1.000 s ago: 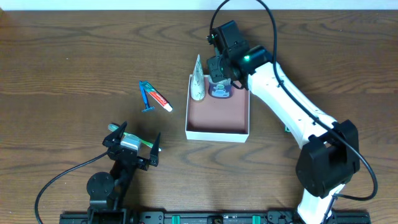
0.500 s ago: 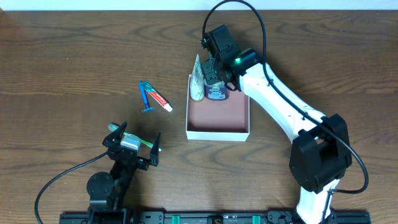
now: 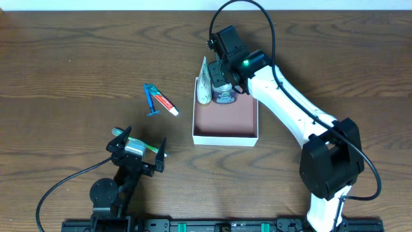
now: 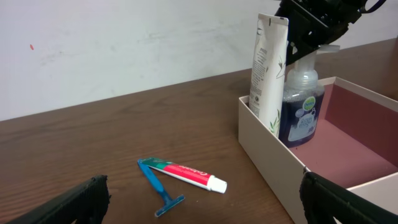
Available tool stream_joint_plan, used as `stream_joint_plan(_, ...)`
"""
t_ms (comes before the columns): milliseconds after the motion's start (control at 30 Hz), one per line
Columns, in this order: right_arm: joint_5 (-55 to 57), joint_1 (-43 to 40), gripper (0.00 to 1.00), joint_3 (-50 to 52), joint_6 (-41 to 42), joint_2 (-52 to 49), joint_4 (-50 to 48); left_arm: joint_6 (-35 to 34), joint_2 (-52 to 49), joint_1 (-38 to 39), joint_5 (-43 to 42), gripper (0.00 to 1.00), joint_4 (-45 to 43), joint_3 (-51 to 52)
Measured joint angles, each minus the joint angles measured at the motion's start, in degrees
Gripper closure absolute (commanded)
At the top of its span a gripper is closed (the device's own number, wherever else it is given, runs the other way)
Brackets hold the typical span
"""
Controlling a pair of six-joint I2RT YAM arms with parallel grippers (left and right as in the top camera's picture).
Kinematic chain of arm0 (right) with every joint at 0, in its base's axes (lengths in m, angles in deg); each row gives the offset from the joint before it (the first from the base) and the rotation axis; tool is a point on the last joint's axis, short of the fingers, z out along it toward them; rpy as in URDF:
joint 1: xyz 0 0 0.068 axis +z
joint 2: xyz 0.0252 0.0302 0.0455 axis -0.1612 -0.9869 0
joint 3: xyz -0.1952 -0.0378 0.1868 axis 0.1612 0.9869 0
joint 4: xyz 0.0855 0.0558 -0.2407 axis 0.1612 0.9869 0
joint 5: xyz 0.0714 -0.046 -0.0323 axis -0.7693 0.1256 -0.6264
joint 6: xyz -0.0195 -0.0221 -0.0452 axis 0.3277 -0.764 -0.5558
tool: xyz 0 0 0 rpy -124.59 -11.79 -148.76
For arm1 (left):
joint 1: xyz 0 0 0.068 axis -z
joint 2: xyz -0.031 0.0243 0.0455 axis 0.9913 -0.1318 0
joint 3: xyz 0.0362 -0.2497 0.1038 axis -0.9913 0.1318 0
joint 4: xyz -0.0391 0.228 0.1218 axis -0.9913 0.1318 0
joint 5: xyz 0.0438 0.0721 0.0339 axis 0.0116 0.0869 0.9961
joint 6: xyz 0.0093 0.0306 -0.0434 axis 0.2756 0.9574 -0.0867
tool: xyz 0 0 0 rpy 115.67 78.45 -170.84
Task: Pack container
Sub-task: 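Lift the soap bottle into the box beside the tube and release, then move the right gripper to the green Dettol soap bar and grasp it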
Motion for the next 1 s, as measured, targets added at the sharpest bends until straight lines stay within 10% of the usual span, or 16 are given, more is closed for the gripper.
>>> stream_joint_plan(1000, 0.9, -2.8, 0.41, 0.0, 0.0, 12.5, 0.8, 0.0, 0.0, 0.0, 0.0, 0.02, 0.0, 0.0)
